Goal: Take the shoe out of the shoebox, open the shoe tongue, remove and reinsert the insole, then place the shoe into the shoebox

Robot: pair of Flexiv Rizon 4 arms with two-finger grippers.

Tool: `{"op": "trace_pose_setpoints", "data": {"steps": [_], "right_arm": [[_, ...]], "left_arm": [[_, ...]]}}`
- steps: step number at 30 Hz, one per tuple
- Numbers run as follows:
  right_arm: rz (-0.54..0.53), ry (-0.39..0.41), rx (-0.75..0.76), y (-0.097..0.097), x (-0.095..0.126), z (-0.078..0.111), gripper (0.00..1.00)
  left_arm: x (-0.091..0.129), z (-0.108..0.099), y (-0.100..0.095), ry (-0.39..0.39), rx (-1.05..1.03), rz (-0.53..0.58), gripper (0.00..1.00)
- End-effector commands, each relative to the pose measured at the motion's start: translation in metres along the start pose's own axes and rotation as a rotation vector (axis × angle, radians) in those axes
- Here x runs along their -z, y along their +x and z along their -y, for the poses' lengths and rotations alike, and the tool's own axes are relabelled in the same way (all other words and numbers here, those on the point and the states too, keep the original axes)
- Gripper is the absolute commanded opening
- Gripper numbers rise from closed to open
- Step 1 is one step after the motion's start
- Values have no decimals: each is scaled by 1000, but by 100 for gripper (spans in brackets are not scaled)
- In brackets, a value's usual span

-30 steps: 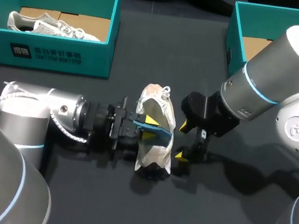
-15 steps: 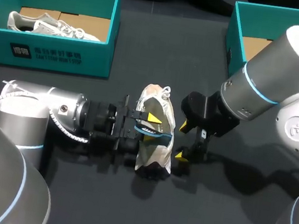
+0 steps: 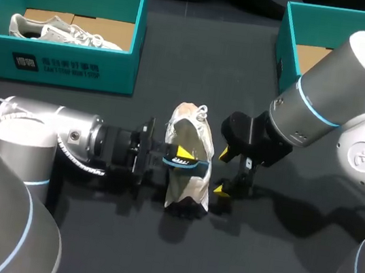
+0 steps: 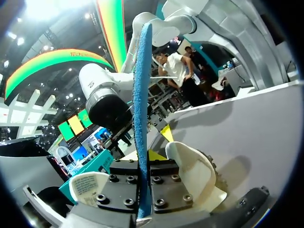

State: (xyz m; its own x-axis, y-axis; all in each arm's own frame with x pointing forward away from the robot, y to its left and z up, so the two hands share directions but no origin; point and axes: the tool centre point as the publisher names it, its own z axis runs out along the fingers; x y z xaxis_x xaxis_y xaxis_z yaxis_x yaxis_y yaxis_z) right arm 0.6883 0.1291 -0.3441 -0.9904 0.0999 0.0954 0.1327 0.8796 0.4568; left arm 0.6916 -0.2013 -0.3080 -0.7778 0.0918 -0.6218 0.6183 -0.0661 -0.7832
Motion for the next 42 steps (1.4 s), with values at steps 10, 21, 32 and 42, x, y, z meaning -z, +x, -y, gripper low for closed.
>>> {"op": "trace_pose_setpoints", "data": {"steps": [10, 21, 32, 42], "right_arm": [[2, -1, 0, 1, -1, 1, 100], [2, -1, 0, 1, -1, 1, 100], [2, -1, 0, 1, -1, 1, 100], [2, -1, 0, 1, -1, 1, 100]], "left_arm": [[0, -29, 3, -26, -23, 5, 0], [-2, -36, 2, -56, -40, 20, 0], [3, -6, -1, -24, -42, 46, 30], [-7, 4, 2, -9, -50, 36, 0]]}}
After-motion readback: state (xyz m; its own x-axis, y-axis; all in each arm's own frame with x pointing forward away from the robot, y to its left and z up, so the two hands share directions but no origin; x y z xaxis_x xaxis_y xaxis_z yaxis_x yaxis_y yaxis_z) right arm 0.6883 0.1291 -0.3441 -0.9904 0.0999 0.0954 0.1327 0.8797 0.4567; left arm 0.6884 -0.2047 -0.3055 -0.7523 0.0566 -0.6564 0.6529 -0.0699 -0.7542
